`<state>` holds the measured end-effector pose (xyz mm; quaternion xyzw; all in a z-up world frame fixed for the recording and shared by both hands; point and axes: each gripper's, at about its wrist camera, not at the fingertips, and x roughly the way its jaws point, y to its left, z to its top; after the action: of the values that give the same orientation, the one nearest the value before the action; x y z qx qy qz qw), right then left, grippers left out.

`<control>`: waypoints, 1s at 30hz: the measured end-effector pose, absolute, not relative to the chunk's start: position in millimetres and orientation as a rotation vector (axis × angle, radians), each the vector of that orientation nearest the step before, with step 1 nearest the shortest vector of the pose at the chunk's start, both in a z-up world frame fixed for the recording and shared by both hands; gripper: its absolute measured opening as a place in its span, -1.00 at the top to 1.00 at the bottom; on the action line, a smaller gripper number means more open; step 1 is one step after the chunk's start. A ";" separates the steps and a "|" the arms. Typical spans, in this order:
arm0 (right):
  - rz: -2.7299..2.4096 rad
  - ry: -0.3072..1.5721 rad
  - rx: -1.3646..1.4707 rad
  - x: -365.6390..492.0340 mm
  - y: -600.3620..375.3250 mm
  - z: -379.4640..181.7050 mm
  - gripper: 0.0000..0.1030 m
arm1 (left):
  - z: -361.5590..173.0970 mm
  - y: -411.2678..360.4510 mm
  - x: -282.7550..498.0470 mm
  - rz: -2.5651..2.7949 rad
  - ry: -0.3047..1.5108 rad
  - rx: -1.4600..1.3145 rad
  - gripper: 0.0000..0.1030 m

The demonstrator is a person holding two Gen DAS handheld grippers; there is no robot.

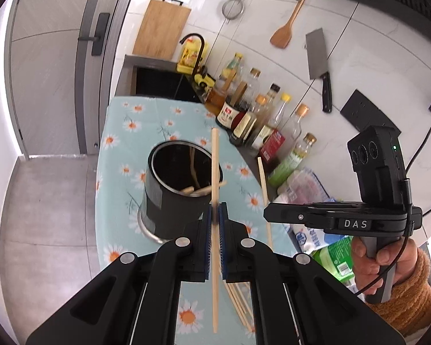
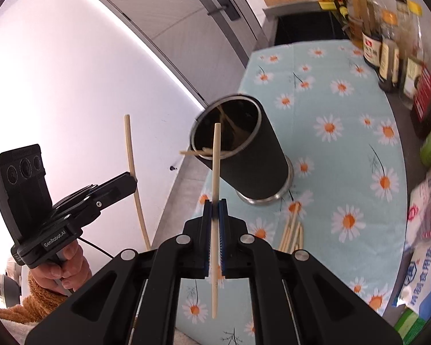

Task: Organize utensils
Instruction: 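Lift the chopstick with the left tool and carry it over the holder, then lower the chopstick into the black holder and open the left tool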

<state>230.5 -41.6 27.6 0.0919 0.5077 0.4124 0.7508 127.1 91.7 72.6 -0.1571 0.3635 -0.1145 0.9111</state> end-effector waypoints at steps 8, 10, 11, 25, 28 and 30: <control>0.971 0.927 0.245 248.7 -37.4 71.9 0.88 | 106.4 107.9 131.8 -0.243 0.561 -0.322 0.92; 0.982 0.878 0.263 253.8 -37.6 82.3 0.88 | 116.7 111.2 130.9 -0.240 0.488 -0.309 0.92; 0.989 0.852 0.272 257.5 -36.8 87.2 0.88 | 122.1 113.5 132.9 -0.233 0.452 -0.303 0.92; 0.966 0.647 0.388 310.6 -33.0 97.0 0.88 | 111.3 121.6 167.1 -0.237 0.194 -0.261 0.92; 0.958 0.598 0.410 317.9 -34.6 92.2 0.88 | 105.3 120.2 173.9 -0.236 0.163 -0.246 0.92; 0.964 0.566 0.412 320.5 -34.6 87.3 0.88 | 99.1 118.9 178.3 -0.235 0.149 -0.235 0.92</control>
<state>320.5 -34.6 87.3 0.1942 0.2668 0.4538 0.8278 178.3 118.9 99.1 -0.1171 0.0740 -0.1168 0.9835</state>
